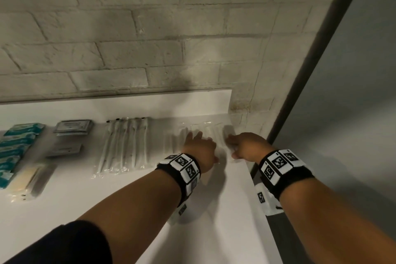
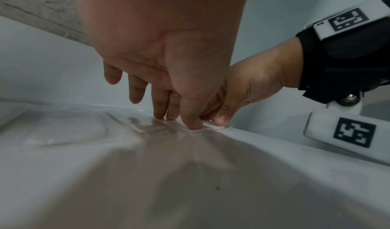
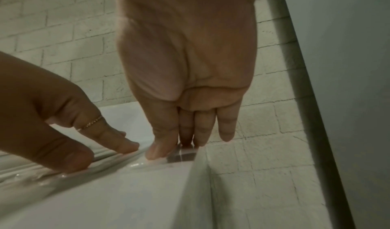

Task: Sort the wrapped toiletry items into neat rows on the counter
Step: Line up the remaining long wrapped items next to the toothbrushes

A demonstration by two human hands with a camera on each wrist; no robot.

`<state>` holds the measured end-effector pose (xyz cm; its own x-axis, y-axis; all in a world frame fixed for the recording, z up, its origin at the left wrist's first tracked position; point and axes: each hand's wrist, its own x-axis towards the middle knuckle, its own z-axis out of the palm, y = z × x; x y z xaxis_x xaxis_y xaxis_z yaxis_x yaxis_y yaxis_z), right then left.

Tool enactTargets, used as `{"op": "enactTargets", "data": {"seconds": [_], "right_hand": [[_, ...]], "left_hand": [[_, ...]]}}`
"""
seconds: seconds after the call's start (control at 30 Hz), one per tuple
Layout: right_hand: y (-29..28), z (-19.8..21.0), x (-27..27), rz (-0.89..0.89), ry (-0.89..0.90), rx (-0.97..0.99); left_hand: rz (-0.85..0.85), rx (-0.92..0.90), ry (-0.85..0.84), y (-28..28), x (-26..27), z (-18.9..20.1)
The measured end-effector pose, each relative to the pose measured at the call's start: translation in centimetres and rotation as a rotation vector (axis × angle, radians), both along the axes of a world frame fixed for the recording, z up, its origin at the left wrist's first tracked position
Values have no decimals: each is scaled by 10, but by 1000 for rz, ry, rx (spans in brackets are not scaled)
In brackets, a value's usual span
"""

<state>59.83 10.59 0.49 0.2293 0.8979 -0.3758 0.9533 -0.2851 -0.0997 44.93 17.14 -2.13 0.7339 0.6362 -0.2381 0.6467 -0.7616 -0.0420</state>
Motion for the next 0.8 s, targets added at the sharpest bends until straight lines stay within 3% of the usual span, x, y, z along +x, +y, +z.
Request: {"op": "enactTargets", "data": {"seconds": [0.4,0.57,0.8], "right_hand": [[5,-4,-1,-39,-1,12],[-3,8,-8,-32,4,-20],[-17,26,-46,183,-30,-90]], "left_hand": [[11,31,1,1,-3,-3],[-5,99,-70,2,-16,-4],[25,67,36,-3,-41,-1]]}}
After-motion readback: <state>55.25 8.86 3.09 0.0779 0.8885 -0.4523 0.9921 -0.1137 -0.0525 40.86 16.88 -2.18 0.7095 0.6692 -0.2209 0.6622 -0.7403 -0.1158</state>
